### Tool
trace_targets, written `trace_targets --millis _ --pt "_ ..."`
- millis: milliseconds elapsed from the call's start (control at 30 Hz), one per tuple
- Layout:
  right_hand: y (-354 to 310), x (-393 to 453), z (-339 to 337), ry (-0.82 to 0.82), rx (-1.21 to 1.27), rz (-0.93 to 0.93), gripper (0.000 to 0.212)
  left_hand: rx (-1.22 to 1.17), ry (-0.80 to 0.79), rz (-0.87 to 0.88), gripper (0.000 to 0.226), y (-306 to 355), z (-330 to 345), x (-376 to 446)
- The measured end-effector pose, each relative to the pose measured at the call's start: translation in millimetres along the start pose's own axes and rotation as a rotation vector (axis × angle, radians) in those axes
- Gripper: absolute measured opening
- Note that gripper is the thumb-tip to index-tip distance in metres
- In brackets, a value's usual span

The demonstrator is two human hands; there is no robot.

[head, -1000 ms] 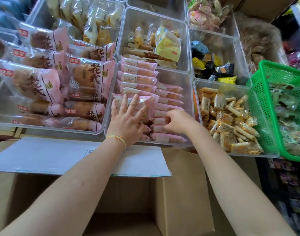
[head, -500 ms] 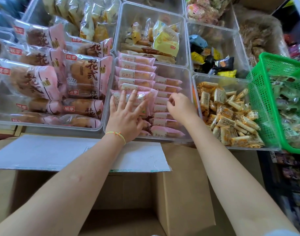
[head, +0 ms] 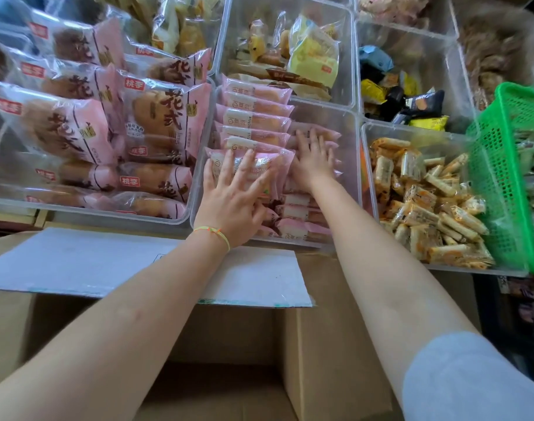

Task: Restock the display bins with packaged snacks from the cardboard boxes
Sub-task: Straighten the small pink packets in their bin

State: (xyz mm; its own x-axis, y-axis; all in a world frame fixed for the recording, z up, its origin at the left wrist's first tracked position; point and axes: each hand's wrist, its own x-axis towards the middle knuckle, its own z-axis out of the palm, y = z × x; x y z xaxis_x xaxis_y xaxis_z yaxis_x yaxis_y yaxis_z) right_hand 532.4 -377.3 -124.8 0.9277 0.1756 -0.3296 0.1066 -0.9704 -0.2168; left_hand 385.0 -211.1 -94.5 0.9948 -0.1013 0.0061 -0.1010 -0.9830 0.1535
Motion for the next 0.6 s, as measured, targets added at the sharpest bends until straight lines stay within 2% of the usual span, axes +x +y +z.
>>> trace_targets --millis 100,167,200,333,400,500,533,600 --pt "4.8 -21.6 -17.7 0.112 0.082 -0.06 0.058 0.006 -0.012 -0.009 0.067 0.6 -0.4 -0.2" --pt "8.5 -44.9 -20.1 0.075 0.065 -0.11 0.064 0.009 -0.025 -0.012 0.068 0.5 -2.1 0.3" --pt "11.3 -56.2 -18.4 0.011 0.041 -0.118 0.072 0.008 -0.036 -0.012 0.069 1.2 -3.6 0.3" --pt "18.9 -83.0 -16.0 -0.189 -0.098 -0.092 0.128 0.016 -0.06 -0.011 0.067 0.3 -2.9 -0.2" --pt "19.1 -89.2 -14.3 -0.184 -0.147 -0.079 0.137 0.019 -0.064 -0.01 0.069 -0.5 -3.0 -0.9" --pt "15.2 -98.1 -14.0 -0.011 -0.124 -0.062 0.128 0.017 -0.073 0.009 0.07 -0.5 -4.6 -1.1" --pt "15.9 -102.0 -15.5 0.042 -0.103 -0.074 0.117 0.009 -0.061 0.014 0.069 -0.7 -4.4 -1.3" --pt "19.3 -112.9 -22.0 0.091 -0.12 -0.119 0.083 0.003 -0.041 0.017 0.069 -1.9 -4.1 -2.0"
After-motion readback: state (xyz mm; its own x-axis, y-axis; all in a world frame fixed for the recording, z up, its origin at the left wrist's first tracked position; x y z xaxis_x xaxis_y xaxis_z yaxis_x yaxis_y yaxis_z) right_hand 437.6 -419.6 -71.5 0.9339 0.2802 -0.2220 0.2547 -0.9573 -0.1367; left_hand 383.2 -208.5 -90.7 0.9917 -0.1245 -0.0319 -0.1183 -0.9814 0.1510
